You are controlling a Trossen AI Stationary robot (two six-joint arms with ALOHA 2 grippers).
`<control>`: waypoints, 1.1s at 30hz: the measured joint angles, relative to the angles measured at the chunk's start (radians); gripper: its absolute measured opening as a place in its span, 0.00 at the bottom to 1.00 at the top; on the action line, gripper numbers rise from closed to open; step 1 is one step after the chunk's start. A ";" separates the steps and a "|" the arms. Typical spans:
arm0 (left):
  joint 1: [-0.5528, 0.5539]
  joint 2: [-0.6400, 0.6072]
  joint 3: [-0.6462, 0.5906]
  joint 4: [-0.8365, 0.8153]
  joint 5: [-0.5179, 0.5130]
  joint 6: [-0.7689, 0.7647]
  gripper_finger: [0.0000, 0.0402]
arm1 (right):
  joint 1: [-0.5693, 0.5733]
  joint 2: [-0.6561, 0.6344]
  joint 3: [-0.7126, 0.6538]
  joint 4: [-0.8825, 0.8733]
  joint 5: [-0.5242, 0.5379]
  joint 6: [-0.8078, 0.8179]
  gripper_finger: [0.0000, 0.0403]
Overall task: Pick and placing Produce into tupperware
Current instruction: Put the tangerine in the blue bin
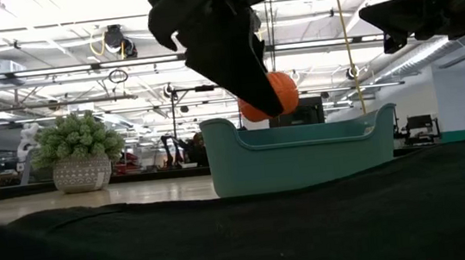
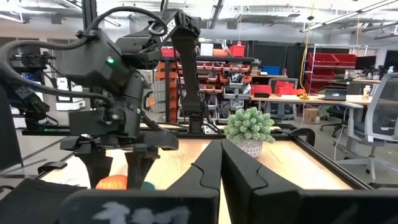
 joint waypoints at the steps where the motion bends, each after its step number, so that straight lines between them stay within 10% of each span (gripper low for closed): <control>1: 0.010 0.000 0.000 -0.001 0.027 0.006 0.61 | 0.000 0.000 0.000 0.000 0.000 0.000 0.00; 33: 0.049 0.050 0.167 -0.206 0.198 0.327 0.61 | 0.000 0.005 0.000 0.013 0.000 0.001 0.00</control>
